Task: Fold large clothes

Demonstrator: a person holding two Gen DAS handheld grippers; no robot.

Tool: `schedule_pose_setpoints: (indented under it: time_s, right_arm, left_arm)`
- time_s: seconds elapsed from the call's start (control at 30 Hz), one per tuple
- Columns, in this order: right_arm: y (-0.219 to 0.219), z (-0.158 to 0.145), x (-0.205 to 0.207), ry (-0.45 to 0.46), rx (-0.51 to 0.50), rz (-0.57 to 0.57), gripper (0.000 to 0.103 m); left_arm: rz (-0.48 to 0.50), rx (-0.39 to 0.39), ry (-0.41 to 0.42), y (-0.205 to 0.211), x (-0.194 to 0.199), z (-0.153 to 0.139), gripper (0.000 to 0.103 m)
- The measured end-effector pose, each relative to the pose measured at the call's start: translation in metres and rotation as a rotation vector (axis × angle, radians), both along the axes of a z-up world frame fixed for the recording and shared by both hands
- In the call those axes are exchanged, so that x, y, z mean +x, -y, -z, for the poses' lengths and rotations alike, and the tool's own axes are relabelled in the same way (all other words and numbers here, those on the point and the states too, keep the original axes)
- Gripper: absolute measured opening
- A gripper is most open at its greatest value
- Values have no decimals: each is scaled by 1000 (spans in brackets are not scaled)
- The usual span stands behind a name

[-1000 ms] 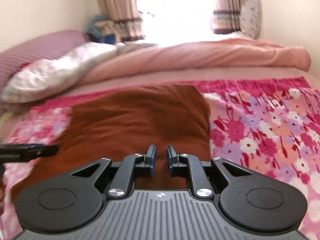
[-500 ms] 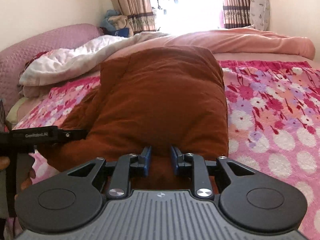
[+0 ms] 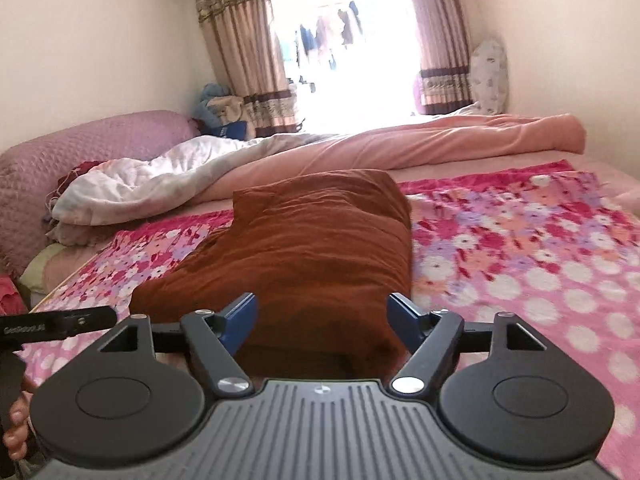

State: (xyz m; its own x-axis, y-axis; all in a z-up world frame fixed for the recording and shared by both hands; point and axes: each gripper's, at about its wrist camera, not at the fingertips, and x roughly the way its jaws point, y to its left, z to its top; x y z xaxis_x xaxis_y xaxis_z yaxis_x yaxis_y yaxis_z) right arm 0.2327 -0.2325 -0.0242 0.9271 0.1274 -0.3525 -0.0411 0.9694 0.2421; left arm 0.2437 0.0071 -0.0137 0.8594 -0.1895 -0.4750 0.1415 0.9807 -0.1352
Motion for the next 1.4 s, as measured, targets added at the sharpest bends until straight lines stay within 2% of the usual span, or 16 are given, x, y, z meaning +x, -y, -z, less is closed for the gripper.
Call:
schedule_pose_setpoints:
  time_s: [0.1, 0.33, 0.5, 0.63, 0.83, 0.93, 1.17, 1.4]
  right_arm:
    - [-3, -1, -23, 12, -23, 33, 98]
    - [-9, -9, -69, 68, -24, 52, 102]
    - [-12, -10, -93, 79, -7, 62, 102]
    - [-15, -11, -117, 85, 4, 62, 103]
    - [-24, -14, -150, 76, -29, 113, 103]
    - [-29, -13, -166, 73, -24, 101, 103]
    - [-43, -10, -193, 124, -39, 73, 103]
    - [-48, -9, -199, 146, -57, 100, 103]
  left_arm:
    - [-1, 9, 18, -1, -24, -4, 102]
    - [19, 84, 51, 10, -73, -12, 103]
    - [28, 57, 73, 8, -106, -14, 103]
    - [-7, 53, 76, 5, -123, -16, 103]
    - [-32, 42, 119, 5, -151, -22, 103]
    - [-17, 34, 156, 8, -165, -23, 103]
    - [-12, 79, 191, 19, -187, -17, 103]
    - [-56, 67, 188, 13, -187, -13, 103]
